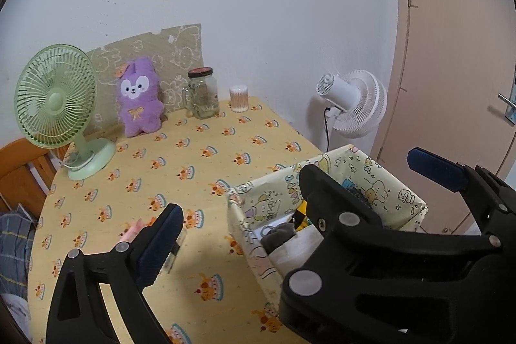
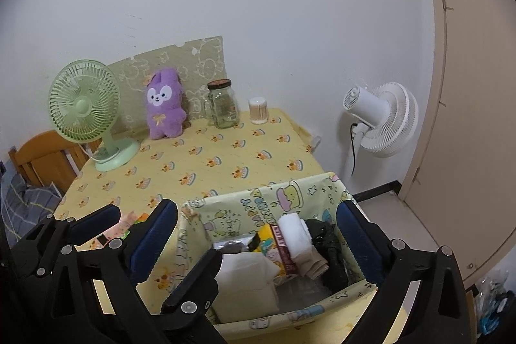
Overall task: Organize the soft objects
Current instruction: 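Withdraw both open grippers up out of the fabric box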
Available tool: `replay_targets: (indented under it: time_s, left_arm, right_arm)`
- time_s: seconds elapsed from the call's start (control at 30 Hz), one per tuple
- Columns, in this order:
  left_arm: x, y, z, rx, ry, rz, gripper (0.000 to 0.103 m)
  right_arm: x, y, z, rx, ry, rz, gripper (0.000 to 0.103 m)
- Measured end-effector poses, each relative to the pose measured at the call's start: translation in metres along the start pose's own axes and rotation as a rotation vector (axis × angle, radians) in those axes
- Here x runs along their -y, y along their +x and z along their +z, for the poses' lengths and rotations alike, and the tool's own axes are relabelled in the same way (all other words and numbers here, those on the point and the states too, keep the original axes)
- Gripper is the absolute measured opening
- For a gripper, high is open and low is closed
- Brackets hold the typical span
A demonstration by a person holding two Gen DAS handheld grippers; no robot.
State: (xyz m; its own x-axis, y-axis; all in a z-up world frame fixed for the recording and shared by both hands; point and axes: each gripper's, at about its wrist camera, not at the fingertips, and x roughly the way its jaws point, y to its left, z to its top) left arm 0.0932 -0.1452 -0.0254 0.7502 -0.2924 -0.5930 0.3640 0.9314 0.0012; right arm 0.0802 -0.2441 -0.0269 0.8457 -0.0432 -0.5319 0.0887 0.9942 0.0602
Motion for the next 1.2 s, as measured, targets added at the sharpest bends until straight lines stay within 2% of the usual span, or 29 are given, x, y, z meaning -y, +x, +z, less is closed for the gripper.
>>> replay_targets:
  time_s: [0.2, 0.67, 1.2]
  left_arm:
    - [-0.012, -0.013, -0.001, 0.02, -0.008, 0.013, 0.099]
    - [-0.043, -0.04, -0.004, 0.067, -0.039, 0.035, 0.099]
    - [-0.079, -0.064, -0.019, 0.106, -0.076, 0.12, 0.099]
  right_arm:
    - [-0.016, -0.003, 0.003, -0.027, -0.013, 0.024, 0.1]
    - [-0.051, -0.022, 0.007, 0.007, -0.037, 0.049, 0.1]
    - [-0.095, -0.031, 0.001, 0.041, -0.07, 0.102, 0.1]
